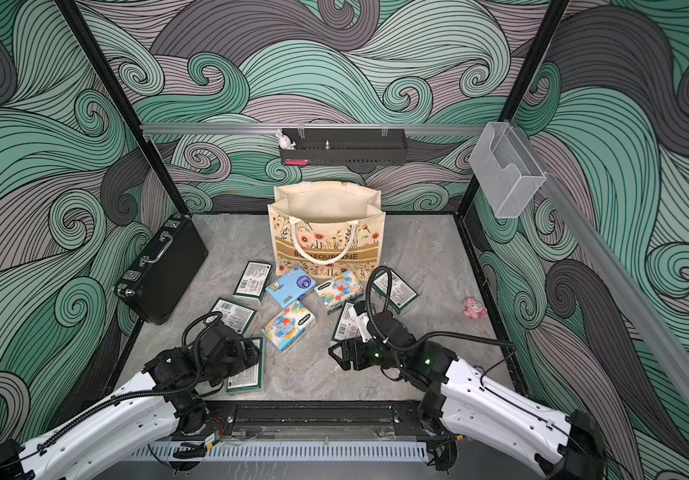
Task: Put tissues into the canvas bag
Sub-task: Move the pack of facial tissues to the center of the board.
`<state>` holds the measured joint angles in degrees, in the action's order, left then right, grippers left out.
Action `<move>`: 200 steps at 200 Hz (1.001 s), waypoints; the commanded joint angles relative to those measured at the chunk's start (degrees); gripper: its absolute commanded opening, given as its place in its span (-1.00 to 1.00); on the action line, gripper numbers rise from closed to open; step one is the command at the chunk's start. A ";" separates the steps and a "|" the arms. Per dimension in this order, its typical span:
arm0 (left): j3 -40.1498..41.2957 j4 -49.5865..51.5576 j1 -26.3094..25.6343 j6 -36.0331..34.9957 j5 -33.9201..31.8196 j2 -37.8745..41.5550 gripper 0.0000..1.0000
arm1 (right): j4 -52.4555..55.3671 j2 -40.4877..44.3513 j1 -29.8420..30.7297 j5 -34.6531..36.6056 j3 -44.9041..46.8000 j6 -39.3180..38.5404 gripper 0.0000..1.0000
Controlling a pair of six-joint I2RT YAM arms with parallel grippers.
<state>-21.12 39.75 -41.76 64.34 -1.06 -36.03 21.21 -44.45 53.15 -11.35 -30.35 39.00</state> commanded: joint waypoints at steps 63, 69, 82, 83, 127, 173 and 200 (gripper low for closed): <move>-6.25 -26.93 -7.29 2.57 14.25 -10.59 0.97 | -4.84 -2.53 0.29 -2.01 2.49 1.63 0.68; -6.97 -28.51 -8.02 2.30 14.16 -12.27 0.97 | -5.50 -2.64 0.29 -2.26 2.85 2.06 0.68; -8.79 -30.98 -9.34 1.18 14.68 -16.19 0.97 | -6.89 -2.82 0.29 -3.23 3.42 3.09 0.68; -8.99 -31.14 -9.45 1.12 14.73 -16.49 0.97 | -7.02 -2.87 0.29 -3.32 3.44 3.23 0.68; -17.08 -27.66 -11.06 -6.41 17.87 -23.10 0.97 | -15.11 -3.24 0.63 -9.42 7.27 9.71 0.67; -22.98 -6.98 -9.81 -20.34 -0.49 -19.17 0.90 | -23.92 -4.83 1.45 -9.36 12.00 16.41 0.69; -18.20 -8.38 -7.04 -23.55 -0.79 -16.13 0.92 | -20.47 -6.68 3.67 -5.08 10.76 15.59 0.98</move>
<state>-42.41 25.93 -50.81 47.46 3.38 -54.02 1.50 -50.19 54.96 -19.49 -18.50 53.34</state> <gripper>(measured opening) 0.955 0.982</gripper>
